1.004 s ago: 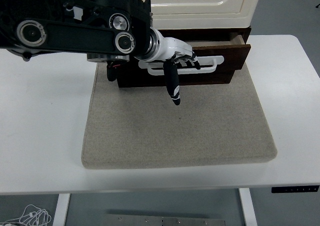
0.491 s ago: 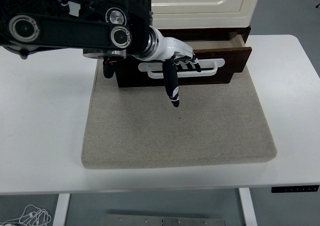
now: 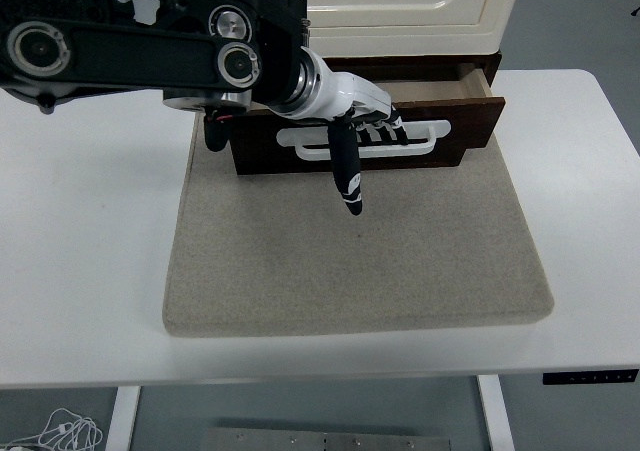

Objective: Open the drawer under the combination cabinet

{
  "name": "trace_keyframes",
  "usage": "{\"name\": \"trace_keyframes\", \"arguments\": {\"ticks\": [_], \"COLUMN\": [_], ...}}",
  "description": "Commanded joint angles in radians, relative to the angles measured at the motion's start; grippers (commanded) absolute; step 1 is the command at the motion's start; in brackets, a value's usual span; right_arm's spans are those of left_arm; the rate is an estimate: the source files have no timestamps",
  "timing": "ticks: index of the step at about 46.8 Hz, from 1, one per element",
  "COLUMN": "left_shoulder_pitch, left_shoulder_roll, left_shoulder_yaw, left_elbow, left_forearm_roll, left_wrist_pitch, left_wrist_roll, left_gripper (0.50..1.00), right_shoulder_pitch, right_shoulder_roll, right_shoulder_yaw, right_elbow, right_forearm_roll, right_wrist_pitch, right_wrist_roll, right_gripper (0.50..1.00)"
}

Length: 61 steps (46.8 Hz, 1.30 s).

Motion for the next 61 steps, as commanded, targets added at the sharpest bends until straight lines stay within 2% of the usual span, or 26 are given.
{"name": "trace_keyframes", "arguments": {"ticks": [1,11,22,32,39,53,61], "left_shoulder_pitch": [-0.003,-0.010,-0.009,-0.006,-0.004,0.017,0.077], "left_shoulder_roll": [0.000,0.000,0.000,0.002,-0.001,0.002,0.011], "left_shoulder_yaw": [-0.003,-0.049,-0.169,-0.316,-0.443,-0.700,-0.871], "left_elbow": [-0.001,-0.001,0.004,0.022,0.104,0.275,0.375], "left_forearm_roll": [0.000,0.000,0.000,-0.006,-0.026,-0.090,-0.096], "left_wrist_pitch": [0.000,-0.012,-0.047,-0.064,-0.064,-0.061,-0.017], "left_wrist_roll": [-0.002,-0.005,-0.022,-0.099,-0.119,-0.119,-0.119], "left_gripper": [1.000,1.000,1.000,1.000,1.000,1.000,1.000], "right_shoulder_pitch": [0.001,0.000,0.000,0.000,0.000,0.000,0.000], "right_shoulder_roll": [0.000,0.000,0.000,0.000,0.000,0.000,0.000], "right_shoulder_yaw": [0.000,0.000,0.000,0.000,0.000,0.000,0.000], "right_elbow": [0.000,0.000,0.000,0.000,0.000,0.001,0.001], "right_forearm_roll": [0.000,0.000,0.000,0.000,0.000,0.000,0.000], "right_wrist_pitch": [0.000,0.000,0.000,0.000,0.000,0.000,0.000], "right_wrist_roll": [0.000,0.000,0.000,0.000,0.000,0.000,0.000], "right_gripper": [0.926,0.926,0.926,0.926,0.926,0.926,0.926]}}
